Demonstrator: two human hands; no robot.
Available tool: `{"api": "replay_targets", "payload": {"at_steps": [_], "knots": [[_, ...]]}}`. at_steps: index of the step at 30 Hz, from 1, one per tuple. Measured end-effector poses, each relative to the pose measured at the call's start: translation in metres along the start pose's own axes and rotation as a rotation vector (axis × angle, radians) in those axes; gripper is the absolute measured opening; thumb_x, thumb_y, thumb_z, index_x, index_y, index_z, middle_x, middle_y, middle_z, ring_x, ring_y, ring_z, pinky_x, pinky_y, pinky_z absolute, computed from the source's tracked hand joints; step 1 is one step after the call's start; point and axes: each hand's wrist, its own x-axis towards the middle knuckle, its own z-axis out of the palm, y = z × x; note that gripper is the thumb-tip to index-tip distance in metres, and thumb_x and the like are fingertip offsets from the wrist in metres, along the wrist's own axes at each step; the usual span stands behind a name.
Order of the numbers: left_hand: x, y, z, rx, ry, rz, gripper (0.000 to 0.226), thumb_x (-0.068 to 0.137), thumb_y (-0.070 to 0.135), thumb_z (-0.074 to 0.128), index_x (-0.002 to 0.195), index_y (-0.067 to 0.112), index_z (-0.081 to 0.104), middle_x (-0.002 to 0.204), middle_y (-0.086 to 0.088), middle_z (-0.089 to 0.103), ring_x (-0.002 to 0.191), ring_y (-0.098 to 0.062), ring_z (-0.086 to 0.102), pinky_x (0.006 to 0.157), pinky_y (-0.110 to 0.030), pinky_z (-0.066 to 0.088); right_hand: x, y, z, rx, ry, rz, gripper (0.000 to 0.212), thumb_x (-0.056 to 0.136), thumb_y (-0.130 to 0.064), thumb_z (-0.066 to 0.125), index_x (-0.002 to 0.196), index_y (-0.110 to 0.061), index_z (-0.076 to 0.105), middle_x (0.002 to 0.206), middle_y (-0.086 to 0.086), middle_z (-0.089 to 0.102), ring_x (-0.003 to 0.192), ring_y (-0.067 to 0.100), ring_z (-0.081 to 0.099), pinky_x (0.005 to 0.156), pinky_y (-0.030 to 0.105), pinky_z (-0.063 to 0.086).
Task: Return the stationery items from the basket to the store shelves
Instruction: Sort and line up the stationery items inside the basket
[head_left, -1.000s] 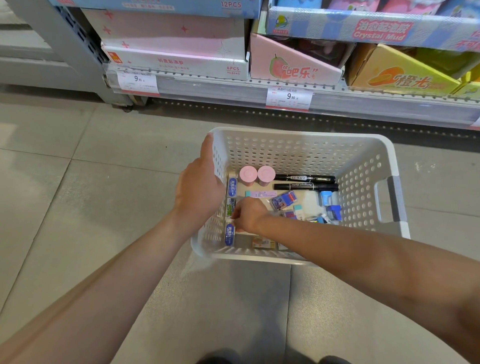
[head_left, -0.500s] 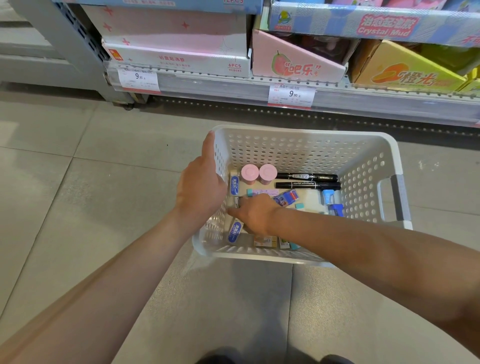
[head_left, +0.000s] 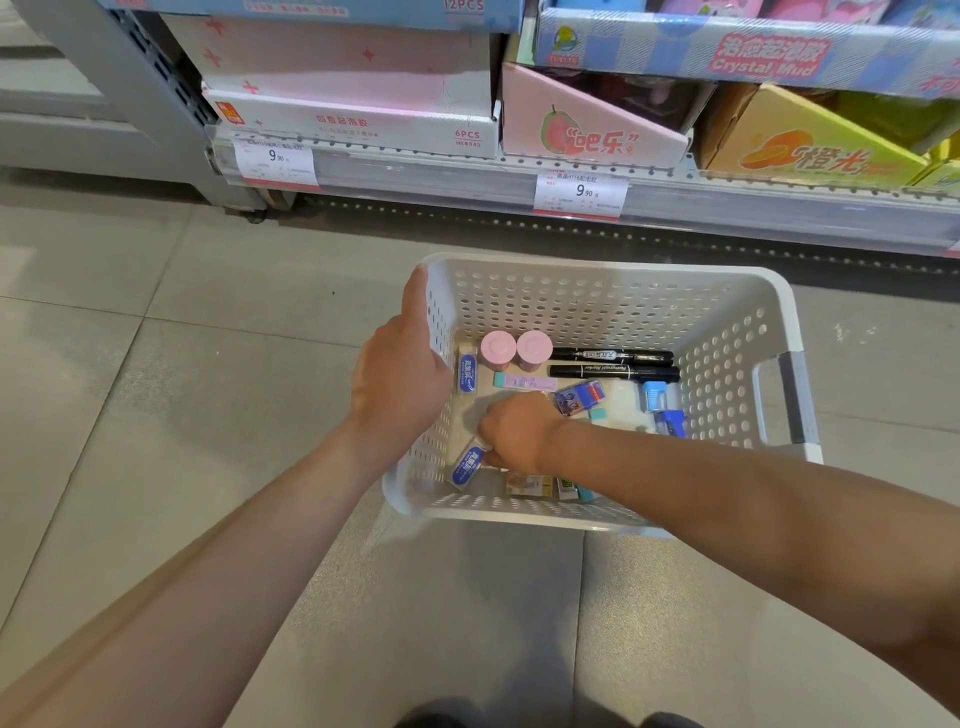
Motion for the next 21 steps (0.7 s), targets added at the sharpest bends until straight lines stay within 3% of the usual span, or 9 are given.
{"api": "replay_targets", "payload": {"at_steps": [9, 14, 21], "knots": [[-0.001, 0.002, -0.002, 0.004, -0.005, -0.006, 0.077, 0.088, 0.002, 0.049, 0.15, 0.019, 0.007, 0.103, -0.016, 0.062, 0.076, -0.021, 0.056, 0.052, -0.023, 0.037, 0.016, -0.015, 0.012, 0.158, -0.051, 0.058, 0.02, 0.091, -0.013, 0.053, 0.106, -0.005, 0.063, 0.107, 0.012, 0.062, 0.097, 0.029, 0.06, 0.069, 0.027, 0.04], [0.0, 0.001, -0.003, 0.003, -0.002, -0.01, 0.076, 0.088, 0.001, 0.047, 0.15, 0.019, 0.007, 0.099, -0.016, 0.062, 0.076, -0.025, 0.058, 0.056, -0.029, 0.038, 0.016, -0.014, 0.009, 0.196, 0.058, 0.147, 0.029, 0.088, -0.017, 0.058, 0.114, -0.008, 0.051, 0.109, 0.012, 0.06, 0.098, 0.028, 0.06, 0.066, 0.028, 0.038], [0.0, 0.002, -0.002, -0.003, -0.014, -0.018, 0.076, 0.089, 0.003, 0.049, 0.15, 0.019, 0.006, 0.104, -0.015, 0.062, 0.077, -0.022, 0.059, 0.056, -0.027, 0.04, 0.013, -0.011, 0.003, 0.207, 0.048, 0.065, 0.034, 0.089, -0.03, 0.058, 0.115, -0.009, 0.051, 0.108, 0.012, 0.06, 0.098, 0.028, 0.058, 0.067, 0.029, 0.039]]}}
